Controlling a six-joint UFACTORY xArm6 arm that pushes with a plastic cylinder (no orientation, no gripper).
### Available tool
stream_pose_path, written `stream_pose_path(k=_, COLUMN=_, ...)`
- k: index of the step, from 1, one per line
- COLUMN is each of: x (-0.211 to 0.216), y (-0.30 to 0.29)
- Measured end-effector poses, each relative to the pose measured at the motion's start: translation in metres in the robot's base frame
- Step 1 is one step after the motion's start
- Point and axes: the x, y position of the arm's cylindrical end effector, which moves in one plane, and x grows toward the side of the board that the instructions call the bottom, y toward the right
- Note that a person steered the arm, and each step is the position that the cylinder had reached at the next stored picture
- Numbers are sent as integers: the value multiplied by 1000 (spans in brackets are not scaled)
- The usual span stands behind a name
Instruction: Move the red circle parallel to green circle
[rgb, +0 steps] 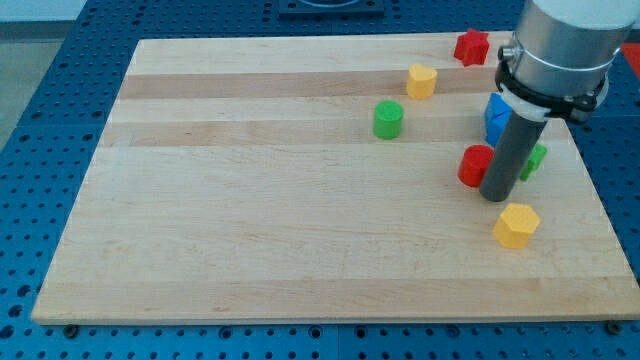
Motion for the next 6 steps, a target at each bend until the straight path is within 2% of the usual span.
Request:
stream_pose_path(k=3, x=-46, y=-30)
stream_pose_path(k=5, x=-43, y=-58)
stream_pose_path(k=6, x=-60, y=-59)
